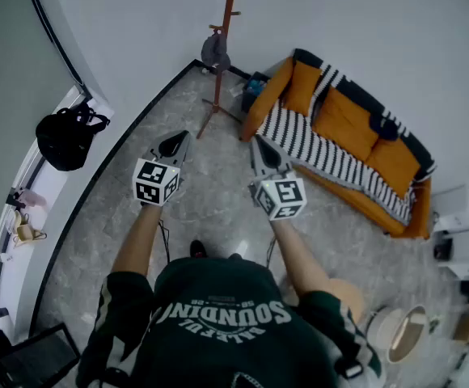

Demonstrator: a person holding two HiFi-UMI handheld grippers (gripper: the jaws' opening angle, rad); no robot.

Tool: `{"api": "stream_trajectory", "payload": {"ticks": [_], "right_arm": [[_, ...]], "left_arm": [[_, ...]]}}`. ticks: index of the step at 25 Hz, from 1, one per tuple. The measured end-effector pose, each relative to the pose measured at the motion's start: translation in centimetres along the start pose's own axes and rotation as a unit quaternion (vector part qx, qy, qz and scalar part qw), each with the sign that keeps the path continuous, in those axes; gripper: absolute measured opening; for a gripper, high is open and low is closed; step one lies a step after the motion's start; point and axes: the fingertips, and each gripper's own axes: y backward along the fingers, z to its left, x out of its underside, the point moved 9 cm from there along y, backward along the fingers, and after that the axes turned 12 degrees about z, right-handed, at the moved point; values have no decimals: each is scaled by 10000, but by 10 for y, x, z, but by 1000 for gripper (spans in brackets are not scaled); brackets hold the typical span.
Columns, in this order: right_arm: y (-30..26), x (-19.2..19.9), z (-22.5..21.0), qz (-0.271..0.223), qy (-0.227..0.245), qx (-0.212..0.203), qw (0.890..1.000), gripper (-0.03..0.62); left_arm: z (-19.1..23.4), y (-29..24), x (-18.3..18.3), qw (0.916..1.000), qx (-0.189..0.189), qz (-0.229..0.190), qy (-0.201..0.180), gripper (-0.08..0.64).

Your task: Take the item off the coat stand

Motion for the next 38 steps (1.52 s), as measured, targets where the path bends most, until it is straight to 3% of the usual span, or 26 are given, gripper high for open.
{"api": "stream_trajectory", "payload": {"ticks": [11, 24, 38], "right_arm": [[-1, 15, 12, 186, 113, 162, 9996, 0], [-23, 15, 28, 229, 40, 208, 9995, 2], [-48, 22, 11, 413, -78, 385, 9984, 1]], "left_arm": [[6, 19, 9, 9997, -51, -239, -55, 1], [41, 18, 24, 9998, 32, -174, 15, 0], [59, -24, 19, 9993, 358, -70, 35, 0]]}}
